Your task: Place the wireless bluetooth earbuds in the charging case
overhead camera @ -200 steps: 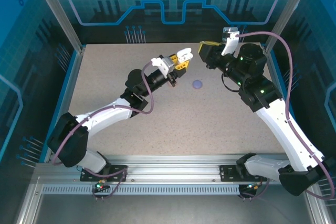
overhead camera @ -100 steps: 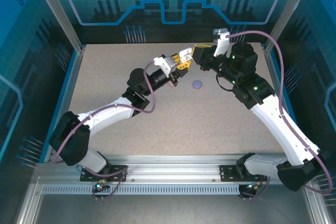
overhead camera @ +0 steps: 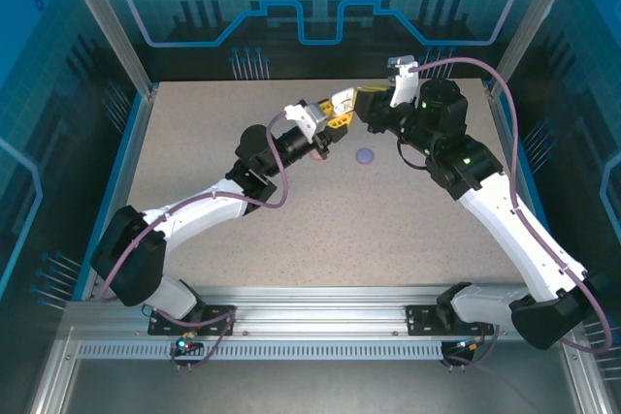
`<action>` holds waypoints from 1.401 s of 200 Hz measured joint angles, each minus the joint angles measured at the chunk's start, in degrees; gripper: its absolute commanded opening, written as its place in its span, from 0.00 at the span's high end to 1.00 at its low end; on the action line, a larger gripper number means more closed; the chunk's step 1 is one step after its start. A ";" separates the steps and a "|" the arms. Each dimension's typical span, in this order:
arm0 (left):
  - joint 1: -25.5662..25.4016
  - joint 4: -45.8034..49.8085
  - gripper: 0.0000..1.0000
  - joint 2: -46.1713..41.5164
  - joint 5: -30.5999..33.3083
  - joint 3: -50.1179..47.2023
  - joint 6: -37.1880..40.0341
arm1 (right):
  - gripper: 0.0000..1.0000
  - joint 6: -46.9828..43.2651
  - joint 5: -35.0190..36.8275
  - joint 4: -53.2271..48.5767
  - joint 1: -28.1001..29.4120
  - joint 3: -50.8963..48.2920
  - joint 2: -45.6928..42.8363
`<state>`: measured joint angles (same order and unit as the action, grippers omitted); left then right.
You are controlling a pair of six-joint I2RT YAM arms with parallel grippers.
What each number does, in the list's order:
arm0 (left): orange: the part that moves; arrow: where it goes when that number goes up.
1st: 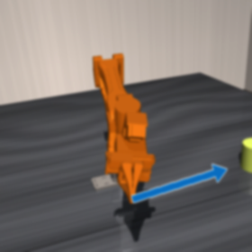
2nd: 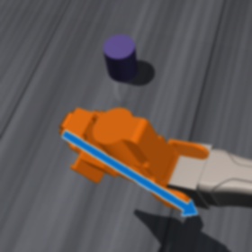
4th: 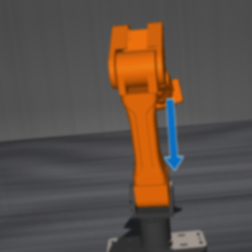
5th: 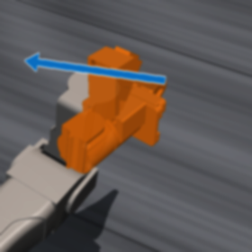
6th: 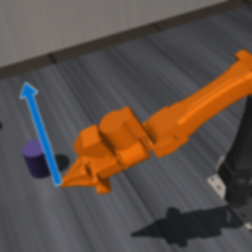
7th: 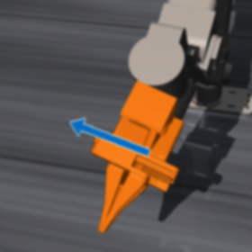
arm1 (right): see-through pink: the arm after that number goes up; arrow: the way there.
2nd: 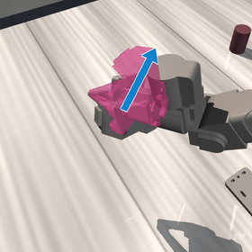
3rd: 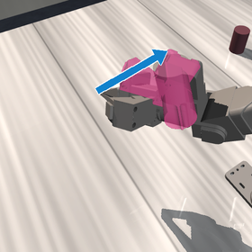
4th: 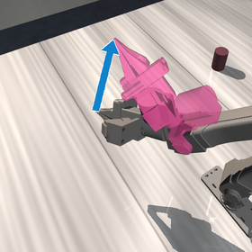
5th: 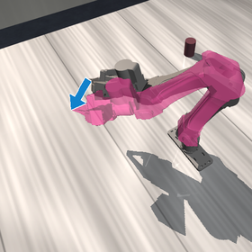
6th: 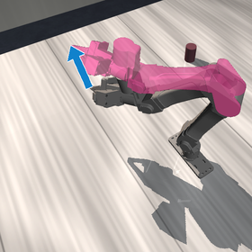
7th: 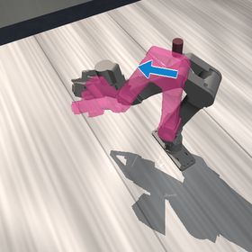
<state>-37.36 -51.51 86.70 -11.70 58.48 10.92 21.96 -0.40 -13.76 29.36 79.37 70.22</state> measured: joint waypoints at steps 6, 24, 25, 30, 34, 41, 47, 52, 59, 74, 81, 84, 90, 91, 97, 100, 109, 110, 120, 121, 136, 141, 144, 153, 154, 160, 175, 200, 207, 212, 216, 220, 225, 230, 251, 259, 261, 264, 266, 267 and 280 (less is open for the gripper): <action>0.00 0.11 1.00 -0.02 0.00 0.00 0.00 | 0.78 -0.42 0.22 -0.17 0.00 0.00 0.00; 0.00 0.20 1.00 0.00 0.00 0.00 0.00 | 0.78 -1.64 0.83 -0.50 0.02 0.00 0.17; 0.00 0.20 1.00 0.00 0.00 0.00 0.00 | 0.78 -1.75 0.90 -0.55 0.02 0.00 0.20; 0.00 0.20 1.00 0.00 0.00 0.00 0.00 | 0.78 -2.14 1.16 -0.68 0.11 0.00 0.28; 0.00 0.22 1.00 0.00 0.00 0.00 0.00 | 0.78 -2.47 1.40 -0.83 0.22 0.00 0.35; 0.02 0.24 1.00 0.00 0.04 0.00 0.00 | 0.78 -2.99 1.60 -1.09 0.31 0.00 0.59; 0.02 0.28 1.00 0.00 0.07 0.00 -0.02 | 0.79 -3.37 1.70 -1.33 0.50 0.00 0.74; 0.02 0.35 1.00 0.04 0.22 0.00 -0.02 | 0.79 -3.63 1.88 -1.57 0.57 0.00 0.87; 0.04 0.48 1.00 0.04 0.35 0.00 -0.02 | 0.79 -4.09 1.90 -1.86 0.63 0.00 1.03; 0.04 0.83 1.00 0.17 0.57 0.00 -0.02 | 0.79 -4.98 2.12 -2.29 0.74 0.00 1.25; 0.04 0.92 1.00 0.26 0.72 0.00 -0.02 | 0.79 -5.51 2.43 -2.45 0.90 0.00 1.31; 0.02 0.98 1.00 0.31 0.72 0.00 -0.02 | 0.79 -5.73 2.62 -2.54 1.01 0.02 1.38; 0.04 1.11 1.00 0.35 0.74 0.00 -0.04 | 0.79 -6.43 3.08 -2.69 1.27 0.02 1.46; 0.04 1.14 1.00 0.37 0.76 0.00 -0.04 | 0.79 -6.54 3.23 -2.75 1.38 0.02 1.49; 0.04 1.22 1.00 0.37 0.87 0.00 -0.04 | 0.79 -7.30 3.72 -2.89 1.68 0.07 1.62; 0.04 1.31 1.00 0.39 0.90 0.00 -0.04 | 0.79 -7.58 4.04 -3.02 1.81 0.13 1.68; 0.09 1.46 1.00 0.39 0.96 0.00 -0.07 | 0.79 -8.83 4.92 -3.43 2.32 0.63 2.05; 0.09 1.46 1.00 0.39 0.96 0.00 -0.09 | 0.79 -8.94 4.98 -3.45 2.36 0.68 2.10; 0.13 1.51 1.00 0.42 1.18 0.00 -0.26 | 0.78 -10.16 6.12 -4.09 2.95 1.62 2.69; 0.13 1.49 1.00 0.42 1.20 0.00 -0.28 | 0.78 -10.27 6.19 -4.13 2.99 1.68 2.73; 0.24 1.49 1.00 0.44 1.68 0.00 -0.44 | 0.75 -11.98 7.87 -5.31 3.87 3.23 3.76; 0.28 1.46 1.00 0.48 1.79 0.00 -0.44 | 0.74 -12.50 8.52 -5.73 4.13 3.74 4.09; 0.33 1.46 1.00 0.50 1.81 0.00 -0.44 | 0.74 -12.59 8.85 -5.92 4.26 3.98 4.26; 0.42 1.46 1.00 0.59 1.88 0.00 -0.44 | 0.72 -13.27 9.68 -6.43 4.55 4.57 4.70; 0.42 1.46 1.00 0.59 1.90 0.00 -0.44 | 0.72 -13.35 9.81 -6.51 4.59 4.61 4.74; 0.42 1.49 1.00 0.68 1.99 0.00 -0.44 | 0.71 -13.53 10.32 -6.69 4.74 4.74 4.85; 0.39 1.55 1.00 0.87 1.99 0.00 -0.44 | 0.69 -13.70 10.99 -7.06 4.94 4.76 4.92; 0.39 1.51 1.00 1.07 1.95 0.00 -0.46 | 0.63 -13.64 12.02 -8.20 5.14 5.49 5.16; 0.39 1.49 1.00 1.07 1.95 0.00 -0.46 | 0.60 -13.46 12.17 -8.48 5.14 5.62 5.18; 0.39 1.46 1.00 1.09 1.92 0.00 -0.46 | 0.58 -13.09 12.31 -8.66 5.14 5.73 5.18; 0.39 1.46 1.00 1.11 1.90 0.00 -0.48 | 0.57 -13.07 12.41 -8.76 5.14 5.79 5.18; 0.39 1.44 1.00 1.11 1.90 0.00 -0.48 | 0.56 -12.96 12.52 -8.92 5.14 5.84 5.18; 0.39 1.44 1.00 1.11 1.90 0.00 -0.48 | 0.56 -12.48 12.61 -9.01 5.14 5.88 5.18; 0.39 1.44 1.00 1.11 1.90 0.00 -0.48 | 0.55 -12.31 12.79 -9.09 5.09 5.95 5.18; 0.39 1.44 1.00 1.11 1.81 0.00 -0.48 | 0.53 -11.08 12.94 -9.57 5.09 6.25 5.16; 0.39 1.38 1.00 1.11 1.79 0.00 -0.52 | 0.51 -10.51 12.94 -9.64 5.07 6.25 5.11; 0.39 1.33 1.00 1.11 1.79 0.00 -0.52 | 0.51 -10.56 12.96 -9.66 5.05 6.25 5.11; 0.39 1.33 1.00 1.11 1.79 0.00 -0.52 | 0.50 -10.21 12.94 -9.68 4.98 6.25 5.11; 0.39 1.31 1.00 1.11 1.79 0.00 -0.55 | 0.49 -10.12 12.94 -9.70 4.94 6.25 5.11; 0.39 1.29 1.00 1.11 1.79 0.00 -0.57 | 0.49 -10.16 12.94 -9.73 4.94 6.27 5.11; 0.39 1.18 1.00 1.11 1.79 0.00 -0.74 | 0.47 -9.16 12.79 -9.81 4.66 6.38 5.09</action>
<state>-36.97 -50.33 87.81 -9.91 58.48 10.17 12.80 12.38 -23.57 34.02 85.76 75.31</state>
